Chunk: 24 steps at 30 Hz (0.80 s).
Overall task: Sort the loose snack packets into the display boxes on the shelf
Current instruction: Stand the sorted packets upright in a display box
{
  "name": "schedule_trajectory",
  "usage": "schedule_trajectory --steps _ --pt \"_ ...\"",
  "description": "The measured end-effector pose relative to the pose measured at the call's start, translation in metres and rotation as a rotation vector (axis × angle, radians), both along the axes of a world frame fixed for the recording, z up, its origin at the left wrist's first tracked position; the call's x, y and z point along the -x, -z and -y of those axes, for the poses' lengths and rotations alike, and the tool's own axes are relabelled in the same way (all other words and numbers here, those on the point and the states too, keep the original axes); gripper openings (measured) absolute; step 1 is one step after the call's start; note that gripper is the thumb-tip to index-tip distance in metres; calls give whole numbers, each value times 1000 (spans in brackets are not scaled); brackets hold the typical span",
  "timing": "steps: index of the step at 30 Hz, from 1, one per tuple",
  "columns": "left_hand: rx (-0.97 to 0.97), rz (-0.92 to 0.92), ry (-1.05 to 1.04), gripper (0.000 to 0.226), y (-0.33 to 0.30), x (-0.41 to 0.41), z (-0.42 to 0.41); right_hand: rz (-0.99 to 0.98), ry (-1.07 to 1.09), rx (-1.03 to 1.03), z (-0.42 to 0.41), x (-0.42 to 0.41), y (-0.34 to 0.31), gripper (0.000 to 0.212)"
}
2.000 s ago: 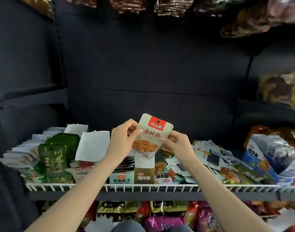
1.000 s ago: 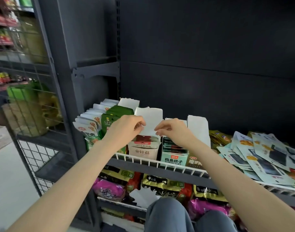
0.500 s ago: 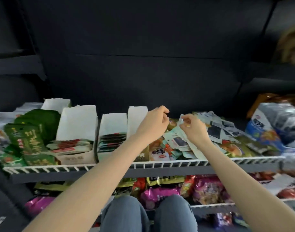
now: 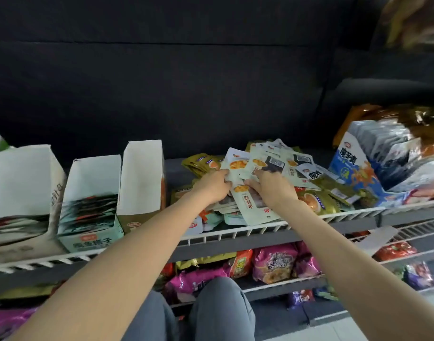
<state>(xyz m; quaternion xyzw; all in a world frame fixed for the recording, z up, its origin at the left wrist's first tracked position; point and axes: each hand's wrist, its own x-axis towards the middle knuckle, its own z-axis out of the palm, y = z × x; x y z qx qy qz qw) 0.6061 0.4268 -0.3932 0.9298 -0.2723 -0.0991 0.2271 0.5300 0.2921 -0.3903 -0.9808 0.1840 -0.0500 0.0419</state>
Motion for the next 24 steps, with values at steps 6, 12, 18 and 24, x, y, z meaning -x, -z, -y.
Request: schedule_trajectory --steps 6,12,18,24 --pt "256 67 25 53 -1 9 0 206 -137 39 -14 12 -17 30" --pt "381 413 -21 12 -40 26 -30 682 -205 -436 -30 25 -54 22" --pt "634 556 -83 17 -89 43 -85 733 -240 -1025 -60 25 -82 34" --pt "824 492 -188 17 -116 48 -178 659 -447 -1045 -135 19 -107 10"
